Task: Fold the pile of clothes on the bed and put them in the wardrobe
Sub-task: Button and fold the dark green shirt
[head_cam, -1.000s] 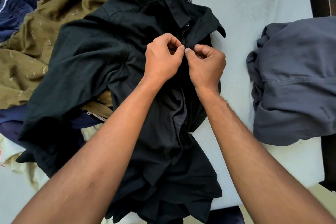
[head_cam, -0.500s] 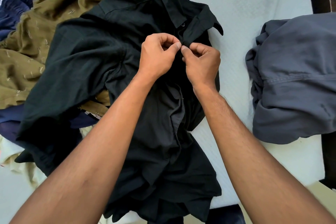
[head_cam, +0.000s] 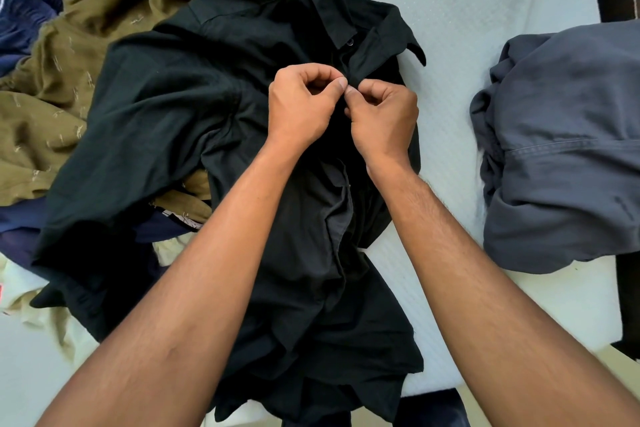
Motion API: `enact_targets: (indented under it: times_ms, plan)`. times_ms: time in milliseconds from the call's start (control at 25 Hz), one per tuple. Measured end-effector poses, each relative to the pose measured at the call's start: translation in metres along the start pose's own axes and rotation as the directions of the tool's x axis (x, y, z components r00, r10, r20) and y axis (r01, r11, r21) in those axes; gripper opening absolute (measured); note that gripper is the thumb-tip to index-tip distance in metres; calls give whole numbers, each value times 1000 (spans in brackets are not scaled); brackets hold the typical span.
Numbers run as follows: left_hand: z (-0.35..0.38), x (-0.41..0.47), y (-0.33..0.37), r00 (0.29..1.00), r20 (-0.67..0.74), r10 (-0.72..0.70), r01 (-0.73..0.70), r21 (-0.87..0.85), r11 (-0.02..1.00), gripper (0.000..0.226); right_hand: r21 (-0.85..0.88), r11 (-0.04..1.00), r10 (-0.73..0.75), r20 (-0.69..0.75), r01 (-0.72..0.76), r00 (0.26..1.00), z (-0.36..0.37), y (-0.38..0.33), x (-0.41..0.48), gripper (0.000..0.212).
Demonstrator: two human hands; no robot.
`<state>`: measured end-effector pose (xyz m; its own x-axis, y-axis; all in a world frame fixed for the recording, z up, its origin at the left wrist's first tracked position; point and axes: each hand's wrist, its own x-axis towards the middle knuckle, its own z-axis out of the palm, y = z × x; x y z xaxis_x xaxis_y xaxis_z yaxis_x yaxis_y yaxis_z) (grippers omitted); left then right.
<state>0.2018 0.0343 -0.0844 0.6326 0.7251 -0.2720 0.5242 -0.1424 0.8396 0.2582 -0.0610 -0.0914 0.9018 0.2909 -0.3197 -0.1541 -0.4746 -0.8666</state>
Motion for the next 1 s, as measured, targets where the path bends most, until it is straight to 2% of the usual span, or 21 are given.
enact_targets:
  times_ms: [120, 280, 400, 600, 680, 840, 1000]
  plan:
    - [-1, 1, -1, 1000, 17, 17, -18, 18, 1000, 7, -19, 1000, 19, -22, -19, 1000, 1, 0, -1, 33]
    - [1, 0, -1, 1000, 22, 6, -7, 33, 999, 8, 53, 990, 133, -29, -132, 991, 3, -1, -2, 38]
    - [2, 1, 0, 1000, 20, 11, -12, 64, 998, 9, 54, 991, 120, -22, -119, 992, 2, -2, -4, 40]
    - [4, 7, 6, 998, 51, 21, -27, 126, 992, 7, 81, 996, 48, -33, -45, 998, 3, 2, -12, 13]
    - [1, 11, 5, 996, 81, -21, 12, 102, 995, 5, 132, 989, 66, -12, -64, 998, 0, 4, -13, 28]
    - [-3, 5, 1, 982, 127, -143, 163, -168, 972, 6, 195, 978, 64, 83, -79, 994, -9, 8, -5, 24]
    - [-1, -3, -4, 937, 201, -285, 345, -420, 839, 9, 248, 965, 49, 140, -83, 989, -16, 3, 5, 11]
